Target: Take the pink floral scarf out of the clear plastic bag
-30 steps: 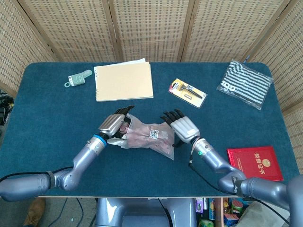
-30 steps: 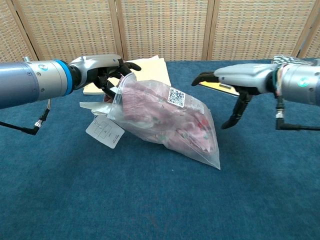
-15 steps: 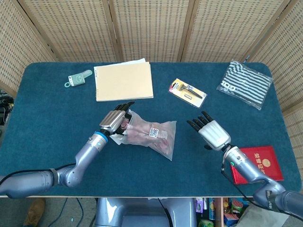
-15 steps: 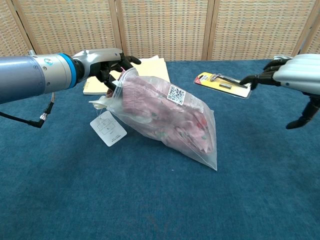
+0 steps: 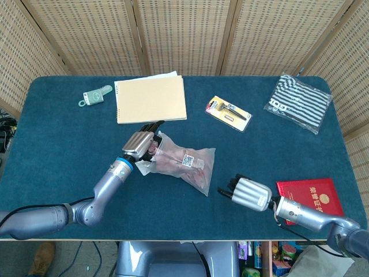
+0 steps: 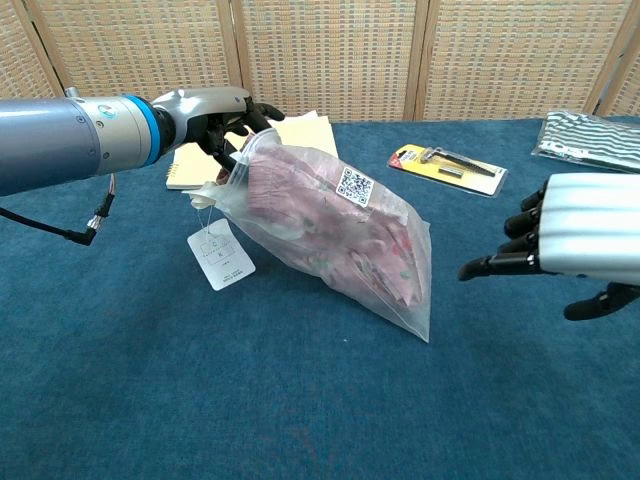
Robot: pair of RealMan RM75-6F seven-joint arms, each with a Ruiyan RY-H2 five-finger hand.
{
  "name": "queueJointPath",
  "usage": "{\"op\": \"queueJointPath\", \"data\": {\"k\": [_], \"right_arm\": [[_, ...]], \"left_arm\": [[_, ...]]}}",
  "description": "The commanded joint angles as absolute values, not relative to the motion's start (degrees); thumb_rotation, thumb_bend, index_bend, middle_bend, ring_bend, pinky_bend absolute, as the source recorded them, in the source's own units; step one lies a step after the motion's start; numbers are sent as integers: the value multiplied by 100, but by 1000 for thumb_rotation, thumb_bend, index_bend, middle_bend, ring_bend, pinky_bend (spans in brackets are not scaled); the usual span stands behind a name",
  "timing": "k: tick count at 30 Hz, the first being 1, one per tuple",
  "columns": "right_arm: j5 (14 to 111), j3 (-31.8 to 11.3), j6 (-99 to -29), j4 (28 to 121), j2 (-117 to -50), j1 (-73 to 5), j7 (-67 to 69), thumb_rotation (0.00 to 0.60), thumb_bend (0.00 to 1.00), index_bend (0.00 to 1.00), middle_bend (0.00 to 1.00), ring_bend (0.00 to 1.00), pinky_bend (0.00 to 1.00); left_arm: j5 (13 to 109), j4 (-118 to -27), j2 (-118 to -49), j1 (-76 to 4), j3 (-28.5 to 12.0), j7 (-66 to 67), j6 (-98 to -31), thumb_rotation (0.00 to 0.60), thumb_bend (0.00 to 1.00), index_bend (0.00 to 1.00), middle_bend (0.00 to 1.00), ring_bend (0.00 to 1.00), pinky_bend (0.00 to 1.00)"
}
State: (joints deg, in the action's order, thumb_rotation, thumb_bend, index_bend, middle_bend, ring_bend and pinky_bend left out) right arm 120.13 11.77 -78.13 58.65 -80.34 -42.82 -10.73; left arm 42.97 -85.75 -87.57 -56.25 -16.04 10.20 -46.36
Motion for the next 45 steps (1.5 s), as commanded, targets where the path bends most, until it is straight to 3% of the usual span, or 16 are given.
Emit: {"op": "queueJointPath", "data": {"k": [1, 22, 45], "right_arm": [[12227, 1154, -7702, 5895, -8193, -4532, -1297, 600, 0, 239, 632, 581, 734], [12059, 871, -6565, 5732, -8889, -5106, -1914, 600, 0, 281, 644, 593, 753], [11882, 914, -6763, 4707, -9697, -5264, -1491, 600, 2, 313, 646, 593, 753]], "left_arm": [[4258, -8598, -8751, -5640, -1600, 1049, -4649, 600, 1000, 719, 0, 0, 0], [4238, -8658, -8782, -5628, -1542, 1066, -4720, 600, 1000, 719, 0, 0, 0], [4176, -8696, -8805, -5615, -1564, 959, -4657, 600, 1000, 719, 0, 0, 0]]}}
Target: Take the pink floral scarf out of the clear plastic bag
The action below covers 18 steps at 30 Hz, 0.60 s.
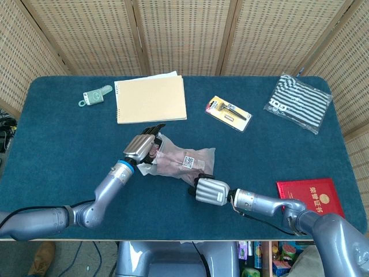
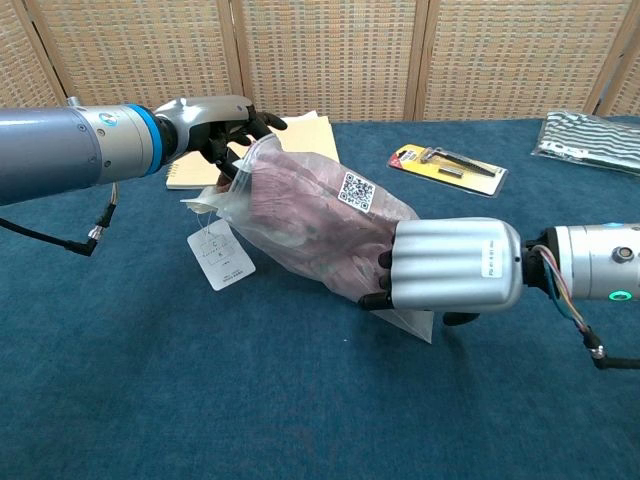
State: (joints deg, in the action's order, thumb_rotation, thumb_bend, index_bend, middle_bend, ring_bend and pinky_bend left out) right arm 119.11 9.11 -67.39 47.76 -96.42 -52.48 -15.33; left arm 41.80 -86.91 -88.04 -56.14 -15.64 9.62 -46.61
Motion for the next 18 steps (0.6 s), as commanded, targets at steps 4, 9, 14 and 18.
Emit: {"op": "queueJointPath", "data": {"k": [4, 9, 14, 18], "right_arm": [[11853, 929, -6777, 4619, -9763, -5285, -1446, 600, 25, 313, 646, 593, 753], [11802, 934, -6785, 4544, -9844, -5309, -1395, 600, 64, 313, 646, 593, 753], [11725, 922, -6761, 4478, -9938, -5355, -1339, 600, 113, 336, 647, 593, 753], [11671, 916, -6754, 4437, -9975, -5374, -1309, 600, 138, 399, 647, 593, 753]], "left_arm": [[4150, -8699, -8815, -5621, -1564, 948, -4641, 600, 1000, 719, 0, 0, 0], [4130, -8716, -8819, -5626, -1564, 937, -4631, 600, 1000, 719, 0, 0, 0], [4111, -8728, -8818, -5636, -1564, 944, -4636, 600, 1000, 719, 0, 0, 0], [4104, -8731, -8804, -5636, -1554, 957, -4641, 600, 1000, 719, 0, 0, 0]]}}
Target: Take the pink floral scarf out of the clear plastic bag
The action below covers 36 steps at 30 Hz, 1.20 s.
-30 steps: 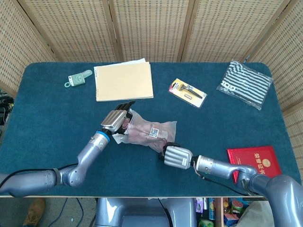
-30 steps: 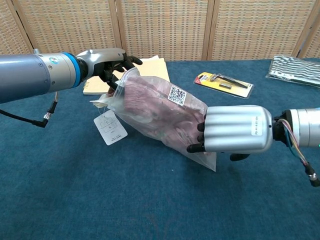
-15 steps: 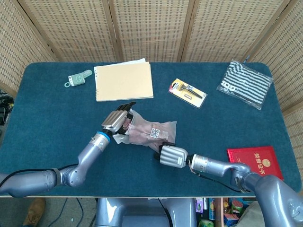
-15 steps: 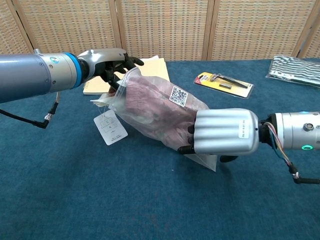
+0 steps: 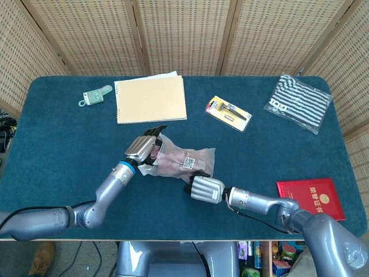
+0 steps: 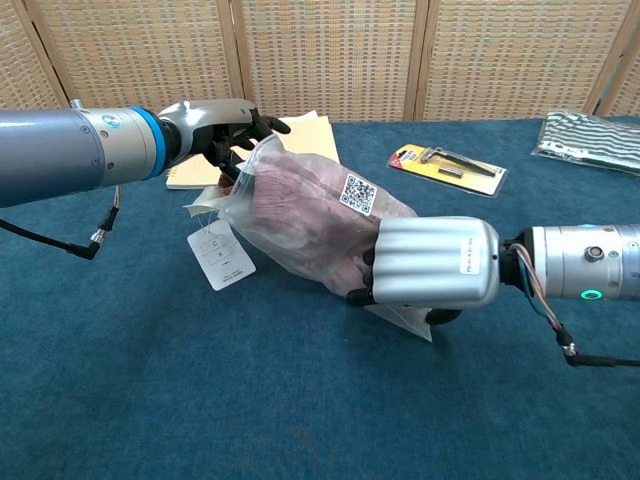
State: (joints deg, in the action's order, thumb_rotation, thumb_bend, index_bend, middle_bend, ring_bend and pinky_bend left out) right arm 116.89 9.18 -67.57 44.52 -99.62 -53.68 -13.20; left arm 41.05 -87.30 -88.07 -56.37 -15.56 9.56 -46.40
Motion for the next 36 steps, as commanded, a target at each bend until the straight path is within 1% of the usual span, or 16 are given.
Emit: {"op": "queueJointPath", "data": {"k": [1, 6, 10, 14, 25, 29, 32, 36], "right_arm": [[11657, 918, -6750, 4426, -9983, -5378, -1300, 600, 140, 400, 647, 593, 753], [11636, 942, -6754, 4383, -10005, -5396, -1289, 600, 140, 426, 648, 593, 753], [11618, 960, -6774, 4372, -10026, -5406, -1281, 600, 141, 484, 653, 593, 753], [11595, 980, -6782, 4361, -10047, -5421, -1281, 600, 168, 488, 654, 593, 753], [11526, 998, -6745, 4353, -10118, -5466, -1280, 600, 198, 490, 661, 593, 753], [11481, 978, -6695, 4350, -10170, -5482, -1267, 600, 258, 529, 667, 596, 753], [11452, 973, -6665, 4335, -10210, -5496, -1250, 600, 308, 533, 668, 596, 753], [11424, 975, -6631, 4305, -10246, -5508, -1232, 600, 344, 534, 668, 596, 753]], "left_arm": [[4100, -8731, -8799, -5633, -1552, 952, -4639, 600, 1000, 719, 0, 0, 0], [4087, -8722, -8779, -5622, -1555, 926, -4630, 600, 1000, 719, 0, 0, 0], [4088, -8720, -8765, -5615, -1561, 899, -4615, 600, 1000, 719, 0, 0, 0], [4104, -8717, -8760, -5610, -1557, 878, -4609, 600, 1000, 719, 0, 0, 0], [4122, -8693, -8779, -5605, -1554, 838, -4601, 600, 1000, 719, 0, 0, 0], [4126, -8691, -8786, -5604, -1557, 824, -4598, 600, 1000, 719, 0, 0, 0], [4123, -8690, -8789, -5601, -1558, 808, -4588, 600, 1000, 719, 0, 0, 0], [4124, -8684, -8790, -5601, -1558, 791, -4569, 600, 1000, 719, 0, 0, 0]]}}
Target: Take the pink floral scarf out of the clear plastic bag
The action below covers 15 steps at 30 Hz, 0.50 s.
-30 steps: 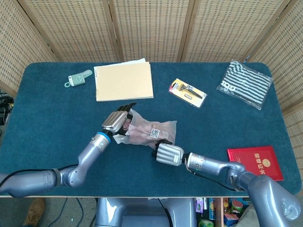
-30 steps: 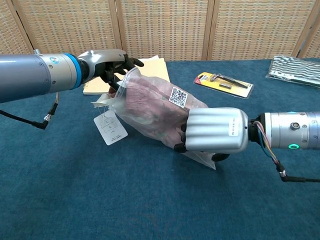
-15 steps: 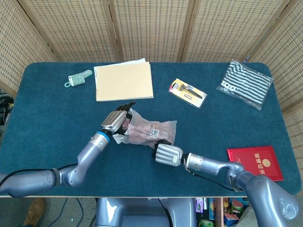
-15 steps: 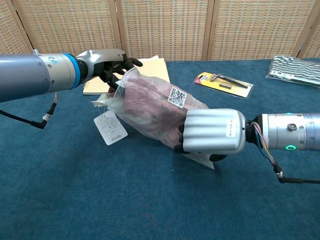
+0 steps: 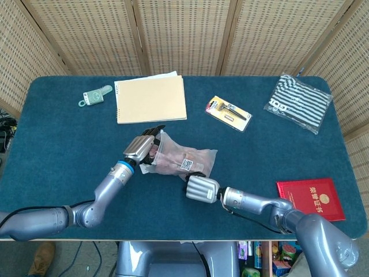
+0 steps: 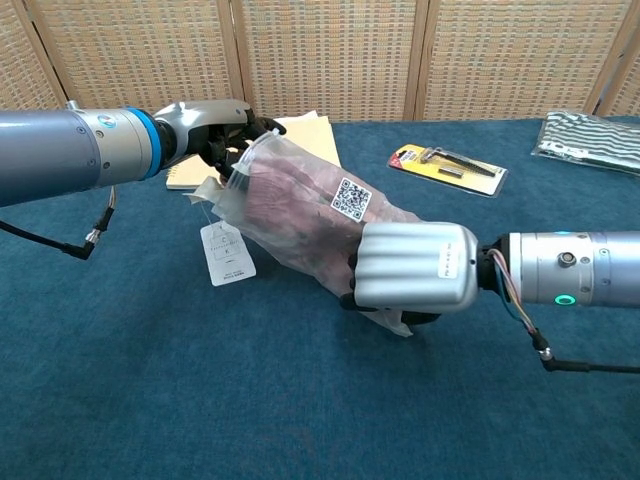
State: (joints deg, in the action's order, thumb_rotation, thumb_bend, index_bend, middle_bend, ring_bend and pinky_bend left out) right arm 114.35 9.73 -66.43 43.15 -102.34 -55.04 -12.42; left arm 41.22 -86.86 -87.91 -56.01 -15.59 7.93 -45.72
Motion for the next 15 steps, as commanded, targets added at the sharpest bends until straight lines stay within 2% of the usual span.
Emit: {"op": "queueJointPath", "data": {"k": [1, 6, 11, 15], "right_arm": [[11418, 977, -6624, 4298, -10254, -5509, -1227, 600, 351, 534, 668, 596, 753], [11388, 985, -6607, 4247, -10302, -5515, -1207, 600, 381, 560, 674, 597, 753], [11365, 1004, -6599, 4222, -10330, -5519, -1171, 600, 532, 577, 678, 600, 753], [11355, 1026, -6613, 4208, -10343, -5515, -1144, 600, 572, 609, 693, 612, 754]], "left_arm": [[4126, -8683, -8789, -5599, -1556, 788, -4568, 600, 1000, 719, 0, 0, 0], [4143, -8674, -8779, -5586, -1558, 748, -4548, 600, 1000, 719, 0, 0, 0], [4167, -8665, -8776, -5575, -1556, 713, -4531, 600, 1000, 719, 0, 0, 0], [4194, -8658, -8764, -5567, -1562, 684, -4523, 600, 1000, 718, 0, 0, 0]]}}
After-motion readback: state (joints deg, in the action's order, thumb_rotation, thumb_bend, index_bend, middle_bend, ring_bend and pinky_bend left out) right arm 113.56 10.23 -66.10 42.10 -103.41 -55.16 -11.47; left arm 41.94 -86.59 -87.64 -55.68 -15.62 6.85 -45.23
